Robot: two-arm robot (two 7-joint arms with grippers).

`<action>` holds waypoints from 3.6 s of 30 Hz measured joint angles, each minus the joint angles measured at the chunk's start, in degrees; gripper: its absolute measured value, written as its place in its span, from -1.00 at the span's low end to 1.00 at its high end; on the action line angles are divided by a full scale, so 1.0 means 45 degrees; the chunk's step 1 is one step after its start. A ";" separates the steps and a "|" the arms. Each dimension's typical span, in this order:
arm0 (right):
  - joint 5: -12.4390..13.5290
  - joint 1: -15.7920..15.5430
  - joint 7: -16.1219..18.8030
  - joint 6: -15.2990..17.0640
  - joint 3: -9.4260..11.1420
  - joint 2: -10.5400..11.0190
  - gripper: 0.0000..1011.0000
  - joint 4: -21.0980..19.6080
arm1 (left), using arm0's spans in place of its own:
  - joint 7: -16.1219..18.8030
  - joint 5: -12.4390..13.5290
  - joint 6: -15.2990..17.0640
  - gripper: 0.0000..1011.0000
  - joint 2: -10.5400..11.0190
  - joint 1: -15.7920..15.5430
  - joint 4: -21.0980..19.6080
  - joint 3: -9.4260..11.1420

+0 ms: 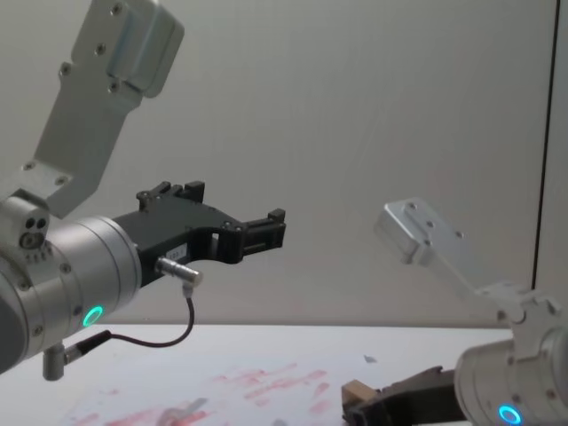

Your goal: Use the one hand to pick up the stamp and affix it onto the A4 paper.

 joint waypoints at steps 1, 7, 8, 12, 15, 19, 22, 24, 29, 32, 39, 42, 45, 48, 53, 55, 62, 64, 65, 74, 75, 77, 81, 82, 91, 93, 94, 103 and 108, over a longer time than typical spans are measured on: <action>0.0093 0.0012 0.0009 0.0002 0.0013 -0.0015 -0.56 -0.0060 | 0.0000 0.0000 0.0000 0.98 0.0000 0.0000 0.0000 0.0000; 0.0608 0.0094 0.0029 -0.0018 0.0128 -0.0063 -0.56 -0.0520 | 0.0000 0.0000 0.0000 0.98 0.0000 0.0001 0.0001 0.0000; 0.0784 0.0104 0.0024 -0.0018 0.0168 -0.0067 -0.56 -0.0676 | 0.0000 -0.0001 0.0000 0.98 0.0000 0.0000 0.0000 0.0000; 0.1227 0.0107 -0.0080 -0.0002 0.0291 -0.0059 -0.56 -0.1086 | 0.0000 0.0000 0.0000 0.98 0.0000 0.0000 0.0000 0.0000; 0.1579 0.0047 -0.0199 0.0055 0.0427 0.0003 -0.56 -0.1493 | 0.0000 0.0000 0.0000 0.98 0.0000 0.0000 0.0001 0.0000; 0.2017 -0.0119 -0.0366 0.0184 0.0613 0.0168 -0.56 -0.2001 | 0.0000 0.0000 0.0000 0.98 -0.0001 0.0000 0.0000 0.0001; 0.2322 -0.0305 -0.0471 0.0319 0.0794 0.0359 -0.56 -0.2447 | 0.0000 0.0000 0.0000 0.98 0.0000 0.0001 0.0000 0.0000; 0.2502 -0.0501 -0.0553 0.0424 0.0945 0.0560 -0.56 -0.2786 | 0.0000 0.0000 0.0000 0.98 -0.0001 0.0000 0.0000 0.0000; 0.2824 -0.0947 -0.0722 0.0623 0.1222 0.0990 -0.56 -0.3397 | 0.0000 0.0000 0.0000 0.98 0.0000 0.0000 0.0000 0.0000; 0.3016 -0.1270 -0.0844 0.0722 0.1402 0.1284 -0.56 -0.3754 | 0.0000 0.0000 0.0000 0.98 -0.0001 0.0000 0.0000 0.0001; 0.3284 -0.2016 -0.1061 0.0820 0.1721 0.1899 -0.56 -0.4477 | 0.0000 0.0000 0.0000 0.98 0.0000 0.0000 0.0000 0.0000; 0.3332 -0.2257 -0.1110 0.0831 0.1809 0.2098 -0.56 -0.4679 | 0.0000 0.0000 0.0000 0.98 -0.0001 0.0000 0.0001 0.0001; 0.3350 -0.2492 -0.1132 0.0836 0.1883 0.2290 -0.56 -0.4854 | 0.0000 0.0000 0.0000 0.98 -0.0001 0.0000 0.0000 0.0000; 0.3352 -0.2704 -0.1139 0.0838 0.1945 0.2468 -0.56 -0.4987 | 0.0000 0.0000 0.0000 0.98 0.0000 0.0001 0.0000 0.0000; 0.3328 -0.2974 -0.1137 0.0848 0.2019 0.2699 -0.56 -0.5110 | 0.0000 0.0000 0.0000 0.98 0.0000 0.0000 0.0000 0.0000; 0.3288 -0.3087 -0.1123 0.0860 0.2042 0.2798 -0.56 -0.5143 | 0.0000 0.0000 0.0000 0.98 0.0000 0.0001 0.0000 0.0000; 0.3125 -0.3393 -0.1054 0.0869 0.2080 0.3048 -0.56 -0.5164 | -0.0001 0.0000 0.0000 0.98 0.0000 0.0000 0.0000 0.0000; 0.3065 -0.3451 -0.1027 0.0866 0.2080 0.3093 -0.56 -0.5160 | -0.0001 0.0000 0.0000 0.98 -0.0001 0.0000 0.0001 0.0000; 0.3044 -0.3471 -0.1018 0.0862 0.2079 0.3109 -0.56 -0.5150 | -0.0001 0.0000 0.0000 0.98 0.0000 0.0001 0.0000 0.0000; 0.2768 -0.3526 -0.0899 0.0779 0.1972 0.3122 -0.56 -0.4950 | -0.0001 0.0000 0.0000 0.98 0.0000 0.0000 0.0001 0.0001; 0.2736 -0.3527 -0.0884 0.0764 0.1961 0.3118 -0.56 -0.4922 | -0.0001 0.0000 0.0000 0.98 -0.0001 0.0000 0.0001 0.0000; 0.2712 -0.3526 -0.0873 0.0752 0.1949 0.3115 -0.50 -0.4902 | -0.0001 0.0000 0.0000 0.98 0.0000 0.0000 0.0000 0.0000; 0.2656 -0.3527 -0.0850 0.0725 0.1921 0.3109 -0.29 -0.4854 | 0.0000 0.0000 0.0000 0.98 0.0000 0.0000 0.0000 0.0001; 0.2635 -0.3527 -0.0844 0.0716 0.1915 0.3107 -0.18 -0.4836 | -0.0001 0.0000 0.0000 0.98 0.0000 0.0001 0.0000 0.0000; 0.2568 -0.3527 -0.0820 0.0693 0.1882 0.3096 0.39 -0.4777 | -0.0001 0.0000 0.0000 0.98 0.0000 0.0000 0.0000 0.0000; 0.2555 -0.3527 -0.0817 0.0690 0.1878 0.3093 0.53 -0.4766 | -0.0001 0.0000 0.0000 0.98 0.0000 0.0001 0.0000 0.0000; 0.2550 -0.3527 -0.0817 0.0689 0.1877 0.3092 0.56 -0.4764 | -0.0001 0.0000 0.0000 0.98 0.0000 0.0000 0.0000 0.0000; 0.2524 -0.3527 -0.0805 0.0678 0.1866 0.3089 0.98 -0.4745 | 0.0000 0.0001 0.0000 0.98 0.0000 0.0000 0.0000 0.0001; 0.2518 -0.3527 -0.0799 0.0670 0.1859 0.3089 0.98 -0.4736 | -0.0001 0.0001 0.0000 0.98 0.0000 0.0001 0.0001 0.0001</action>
